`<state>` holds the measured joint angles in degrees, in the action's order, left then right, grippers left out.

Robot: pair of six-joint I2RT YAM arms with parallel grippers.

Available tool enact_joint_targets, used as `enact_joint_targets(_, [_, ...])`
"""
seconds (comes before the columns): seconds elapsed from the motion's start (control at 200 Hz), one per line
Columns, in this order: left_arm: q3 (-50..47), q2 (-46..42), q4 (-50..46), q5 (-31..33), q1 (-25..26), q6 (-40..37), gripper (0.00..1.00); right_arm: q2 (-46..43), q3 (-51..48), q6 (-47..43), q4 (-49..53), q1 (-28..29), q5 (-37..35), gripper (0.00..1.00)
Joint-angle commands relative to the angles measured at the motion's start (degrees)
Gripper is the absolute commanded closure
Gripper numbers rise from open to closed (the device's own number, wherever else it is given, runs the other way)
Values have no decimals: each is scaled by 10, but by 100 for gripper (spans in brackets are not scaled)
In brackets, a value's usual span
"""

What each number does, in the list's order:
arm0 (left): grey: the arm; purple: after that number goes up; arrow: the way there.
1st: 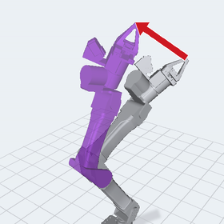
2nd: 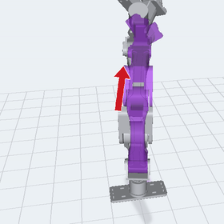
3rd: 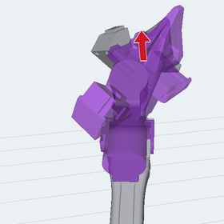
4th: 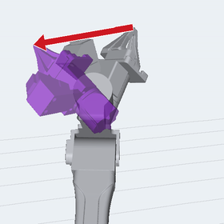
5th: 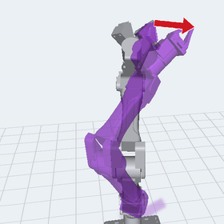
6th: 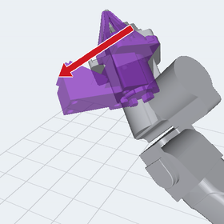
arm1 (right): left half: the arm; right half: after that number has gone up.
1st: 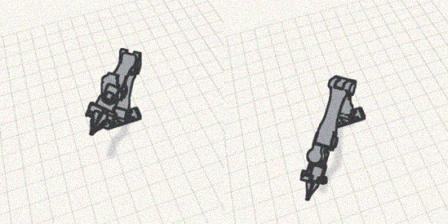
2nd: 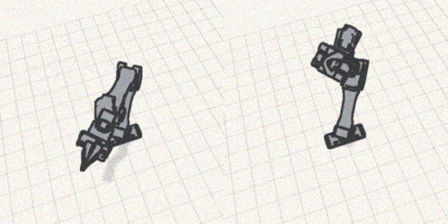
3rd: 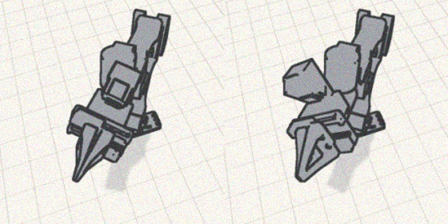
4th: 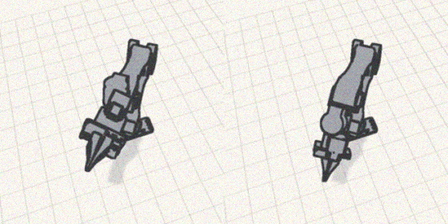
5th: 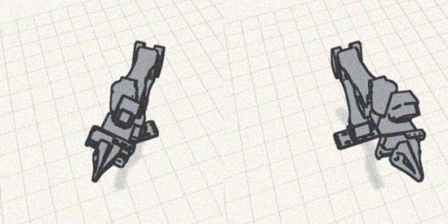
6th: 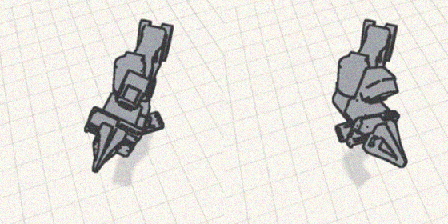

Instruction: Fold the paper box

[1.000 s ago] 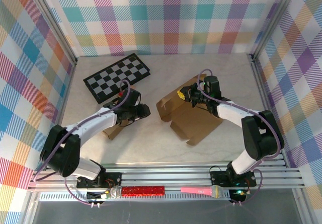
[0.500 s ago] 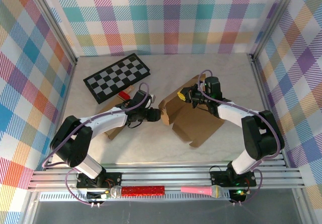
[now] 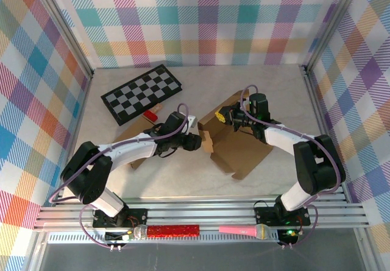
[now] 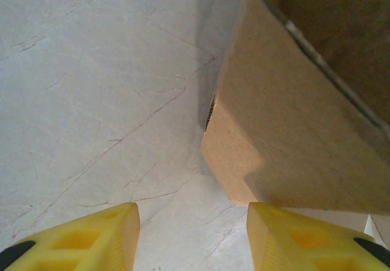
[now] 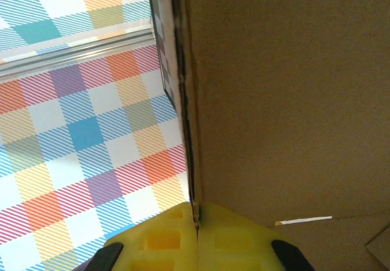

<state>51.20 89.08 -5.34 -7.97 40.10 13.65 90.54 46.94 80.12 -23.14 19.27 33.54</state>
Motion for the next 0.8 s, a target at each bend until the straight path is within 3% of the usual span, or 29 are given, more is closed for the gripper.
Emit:
enact_joint_targets(0.0, [0, -10, 12, 7, 6, -7, 51, -1, -2, 4, -25, -1, 17, 100])
enact_joint_targets(0.61, [-6, -3, 40, 87, 51, 58, 46, 10, -22, 45, -113, -1, 3, 100])
enact_joint_targets(0.795, [14, 10, 31, 90, 51, 34, 53, 8, -32, 47, -115, -1, 4, 100])
